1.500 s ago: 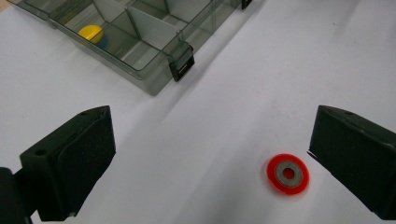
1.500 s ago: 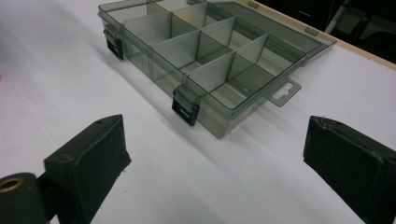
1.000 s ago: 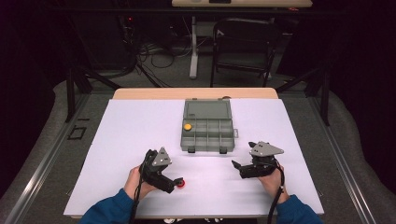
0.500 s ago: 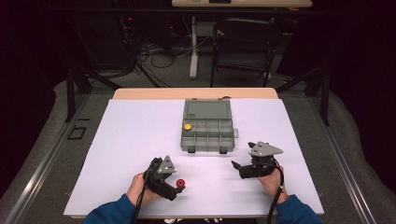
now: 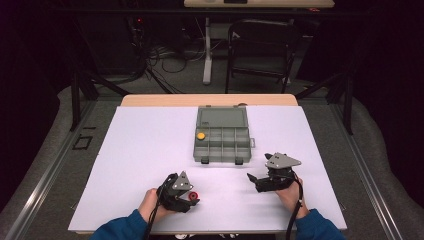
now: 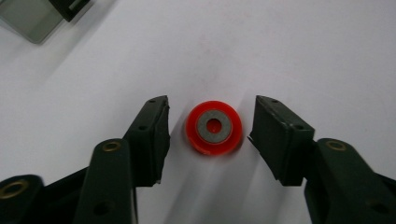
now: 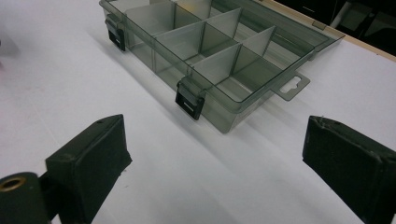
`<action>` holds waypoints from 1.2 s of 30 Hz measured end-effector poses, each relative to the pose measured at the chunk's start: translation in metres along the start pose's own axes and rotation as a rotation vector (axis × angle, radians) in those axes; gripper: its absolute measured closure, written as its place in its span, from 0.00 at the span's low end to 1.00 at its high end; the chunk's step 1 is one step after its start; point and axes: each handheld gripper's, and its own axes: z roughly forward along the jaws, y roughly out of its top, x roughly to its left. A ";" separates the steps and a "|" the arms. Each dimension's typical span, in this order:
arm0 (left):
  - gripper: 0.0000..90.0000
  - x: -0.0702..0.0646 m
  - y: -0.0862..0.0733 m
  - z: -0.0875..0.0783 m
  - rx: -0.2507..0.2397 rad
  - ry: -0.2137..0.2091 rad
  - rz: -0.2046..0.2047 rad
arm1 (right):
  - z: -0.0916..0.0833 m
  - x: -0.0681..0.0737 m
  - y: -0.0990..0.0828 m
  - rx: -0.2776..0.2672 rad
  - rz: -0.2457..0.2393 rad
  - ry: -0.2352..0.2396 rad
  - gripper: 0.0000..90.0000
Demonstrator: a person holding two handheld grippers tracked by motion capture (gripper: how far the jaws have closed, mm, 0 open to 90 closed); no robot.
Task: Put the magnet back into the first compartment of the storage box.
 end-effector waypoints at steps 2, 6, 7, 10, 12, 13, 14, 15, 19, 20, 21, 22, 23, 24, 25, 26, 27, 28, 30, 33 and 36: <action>0.57 0.001 0.000 0.000 0.003 -0.003 0.001 | 0.000 -0.001 0.000 -0.002 0.001 -0.002 0.07; 0.63 0.002 -0.002 0.001 0.001 -0.017 -0.004 | 0.000 0.000 0.000 0.001 -0.003 -0.001 0.07; 0.65 0.002 -0.002 0.001 -0.002 -0.017 -0.004 | 0.000 0.000 0.000 0.000 -0.004 -0.002 0.07; 0.68 0.003 -0.002 0.002 -0.008 -0.022 -0.004 | -0.001 -0.001 0.000 -0.004 -0.002 -0.005 0.07; 0.69 0.003 -0.003 0.002 -0.012 -0.025 -0.008 | -0.001 -0.001 -0.001 -0.005 0.002 -0.004 0.07; 0.69 0.003 -0.003 0.002 -0.013 -0.025 -0.008 | -0.001 0.000 -0.001 -0.003 0.002 -0.004 0.07; 0.69 0.003 -0.002 0.001 -0.013 -0.024 -0.006 | -0.001 0.000 -0.001 -0.002 0.000 -0.002 0.07; 0.69 0.002 -0.002 0.001 -0.013 -0.022 -0.007 | 0.000 0.000 -0.001 -0.002 -0.001 -0.002 0.07; 0.70 0.002 -0.002 0.000 -0.019 -0.021 -0.007 | -0.001 0.000 -0.001 -0.001 0.002 -0.001 0.07; 0.70 0.002 -0.002 0.000 -0.023 -0.019 -0.014 | -0.001 0.000 -0.001 -0.005 0.004 -0.003 0.07; 0.70 0.003 -0.002 0.000 -0.024 -0.017 -0.013 | -0.001 -0.001 -0.001 -0.004 0.005 -0.003 0.07; 0.70 0.003 -0.002 0.000 -0.027 -0.018 -0.014 | -0.001 -0.001 -0.001 -0.005 0.004 -0.003 0.07; 0.70 0.003 -0.002 -0.001 -0.028 -0.015 -0.011 | -0.001 -0.001 -0.001 -0.005 0.004 -0.003 0.07; 0.70 0.003 -0.002 -0.002 -0.030 -0.011 -0.010 | -0.001 -0.001 -0.001 -0.005 0.002 -0.004 0.07; 0.70 0.004 -0.001 -0.003 -0.030 -0.010 -0.007 | -0.001 -0.001 -0.001 -0.004 0.001 -0.004 0.07; 0.70 0.004 -0.001 -0.004 -0.036 -0.005 -0.009 | -0.001 -0.001 -0.001 -0.005 0.000 -0.004 0.07; 0.70 0.005 0.000 -0.005 -0.038 -0.005 -0.008 | -0.002 -0.001 -0.001 -0.008 0.002 -0.006 0.07; 0.70 0.005 0.000 -0.005 -0.041 -0.003 -0.011 | -0.002 -0.001 -0.001 -0.009 0.004 -0.005 0.07; 0.70 0.007 0.001 -0.007 -0.042 0.005 -0.010 | -0.002 -0.002 -0.001 -0.011 0.006 -0.006 0.07; 0.70 0.008 0.001 -0.008 -0.044 0.010 -0.014 | -0.003 -0.002 0.000 -0.015 0.006 -0.008 0.07; 0.70 0.010 0.004 -0.010 -0.053 0.022 -0.010 | -0.004 -0.002 0.000 -0.018 0.006 -0.008 0.06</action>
